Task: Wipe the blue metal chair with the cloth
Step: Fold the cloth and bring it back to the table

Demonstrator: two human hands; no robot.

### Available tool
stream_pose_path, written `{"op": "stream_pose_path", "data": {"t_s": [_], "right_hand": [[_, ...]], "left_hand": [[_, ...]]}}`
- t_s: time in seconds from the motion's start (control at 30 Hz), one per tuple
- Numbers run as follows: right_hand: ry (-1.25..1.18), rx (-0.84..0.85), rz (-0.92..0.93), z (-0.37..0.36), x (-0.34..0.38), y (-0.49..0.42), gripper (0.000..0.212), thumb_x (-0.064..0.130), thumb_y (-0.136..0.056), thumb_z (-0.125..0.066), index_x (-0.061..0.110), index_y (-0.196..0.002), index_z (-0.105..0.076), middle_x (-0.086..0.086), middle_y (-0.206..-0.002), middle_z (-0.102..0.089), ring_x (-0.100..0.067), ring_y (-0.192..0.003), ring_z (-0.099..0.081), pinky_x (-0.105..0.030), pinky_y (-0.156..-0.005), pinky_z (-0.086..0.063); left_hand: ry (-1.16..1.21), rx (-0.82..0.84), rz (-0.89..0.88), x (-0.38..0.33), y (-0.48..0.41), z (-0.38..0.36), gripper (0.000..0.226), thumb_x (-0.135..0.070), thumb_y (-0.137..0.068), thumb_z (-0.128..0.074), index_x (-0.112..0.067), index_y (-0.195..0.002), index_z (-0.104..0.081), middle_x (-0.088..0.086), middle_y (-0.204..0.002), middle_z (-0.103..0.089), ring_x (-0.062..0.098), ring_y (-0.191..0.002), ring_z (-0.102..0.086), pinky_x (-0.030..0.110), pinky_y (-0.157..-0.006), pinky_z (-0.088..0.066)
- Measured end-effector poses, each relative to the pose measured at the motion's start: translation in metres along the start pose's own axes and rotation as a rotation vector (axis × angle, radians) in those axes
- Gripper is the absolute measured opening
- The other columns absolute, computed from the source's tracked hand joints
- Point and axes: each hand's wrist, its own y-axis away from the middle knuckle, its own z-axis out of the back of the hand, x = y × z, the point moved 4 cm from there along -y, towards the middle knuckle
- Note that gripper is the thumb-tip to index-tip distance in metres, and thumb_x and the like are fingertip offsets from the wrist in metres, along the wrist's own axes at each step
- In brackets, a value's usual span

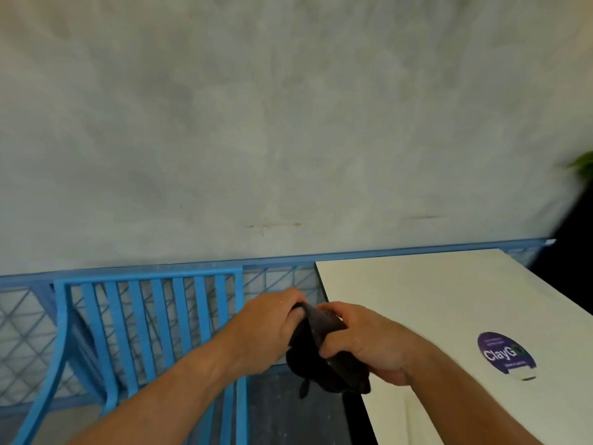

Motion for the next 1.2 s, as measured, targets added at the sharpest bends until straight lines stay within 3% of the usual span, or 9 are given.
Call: {"op": "stream_pose_path", "data": {"t_s": [0.13,0.3,0.43,0.57,0.7,0.83,0.97,1.1,1.2], "right_hand": [[0.242,-0.042,0.000,0.007,0.002,0.016,0.047,0.011,-0.072,-0.070,0.026,-0.113,-0.054,-0.007,-0.104,-0.067,-0.022,-0.092,-0.068,-0.030,-0.076,-0.058],[0.453,-0.285,0.008,0.019,-0.011,0.027,0.013,0.017,-0.089,-0.055,0.027,-0.099,-0.059,0.000,-0.091,-0.064,-0.015,-0.084,-0.062,-0.024,-0.071,-0.051],[0.608,-0.406,0.023,0.044,-0.029,0.039,0.017,0.015,-0.091,-0.054,0.026,-0.101,-0.062,0.002,-0.092,-0.065,-0.013,-0.083,-0.061,-0.023,-0.073,-0.053],[0.706,-0.388,0.006,0.079,-0.053,0.054,0.024,0.014,-0.092,-0.057,0.036,-0.103,-0.057,0.008,-0.099,-0.063,-0.010,-0.087,-0.059,-0.017,-0.068,-0.048],[0.848,-0.401,-0.011,0.126,-0.074,0.061,0.023,0.015,-0.092,-0.056,0.031,-0.106,-0.065,0.007,-0.098,-0.065,-0.012,-0.086,-0.061,-0.021,-0.072,-0.051],[0.965,-0.429,-0.048,0.175,-0.103,0.061,0.021,0.017,-0.092,-0.054,0.032,-0.105,-0.059,0.003,-0.095,-0.065,-0.017,-0.080,-0.062,-0.033,-0.070,-0.058],[1.134,-0.355,-0.059,0.213,-0.132,0.047,0.026,0.010,-0.088,-0.048,0.032,-0.096,-0.056,0.002,-0.089,-0.062,-0.017,-0.076,-0.058,-0.032,-0.061,-0.053],[1.189,-0.190,-0.010,0.226,-0.165,0.033,0.026,0.008,-0.091,-0.049,0.029,-0.100,-0.059,0.001,-0.095,-0.061,-0.016,-0.085,-0.056,-0.031,-0.072,-0.052],[1.195,-0.045,0.010,0.221,-0.206,0.031,0.026,0.012,-0.094,-0.048,0.029,-0.108,-0.062,-0.001,-0.105,-0.062,-0.019,-0.094,-0.057,-0.031,-0.080,-0.050]], "left_hand": [[0.005,-0.001,0.008,-0.010,-0.010,0.002,0.019,-0.028,-0.103,-0.038,-0.026,-0.100,-0.057,-0.012,-0.081,-0.059,0.006,-0.076,-0.057,0.021,-0.070,-0.049],[-0.031,0.020,-0.040,-0.018,-0.018,-0.005,0.022,-0.030,-0.103,-0.039,-0.025,-0.103,-0.060,-0.013,-0.086,-0.058,0.005,-0.083,-0.055,0.023,-0.078,-0.046],[-0.002,0.064,-0.057,-0.025,-0.020,-0.030,0.022,-0.028,-0.103,-0.040,-0.022,-0.106,-0.061,-0.010,-0.088,-0.059,0.006,-0.082,-0.055,0.021,-0.071,-0.044],[0.022,0.075,-0.054,-0.037,-0.029,-0.069,0.021,-0.028,-0.102,-0.042,-0.022,-0.104,-0.062,-0.009,-0.087,-0.062,0.007,-0.080,-0.056,0.019,-0.067,-0.042],[0.060,0.063,-0.039,-0.058,-0.043,-0.115,0.021,-0.026,-0.101,-0.043,-0.020,-0.101,-0.063,-0.008,-0.085,-0.062,0.008,-0.077,-0.055,0.017,-0.063,-0.038],[0.099,0.050,0.042,-0.082,-0.060,-0.165,0.021,-0.027,-0.101,-0.041,-0.021,-0.100,-0.062,-0.007,-0.082,-0.061,0.010,-0.075,-0.055,0.020,-0.062,-0.039],[0.125,0.063,0.167,-0.101,-0.067,-0.215,0.024,-0.029,-0.101,-0.040,-0.020,-0.099,-0.062,-0.007,-0.083,-0.063,0.011,-0.075,-0.058,0.027,-0.066,-0.046],[0.171,0.136,0.293,-0.115,-0.054,-0.266,0.023,-0.030,-0.101,-0.041,-0.020,-0.095,-0.061,-0.002,-0.078,-0.062,0.013,-0.065,-0.056,0.029,-0.059,-0.046],[0.204,0.229,0.408,-0.122,-0.032,-0.311,0.022,-0.033,-0.099,-0.043,-0.020,-0.094,-0.060,-0.001,-0.084,-0.064,0.013,-0.069,-0.061,0.031,-0.064,-0.054]]}}
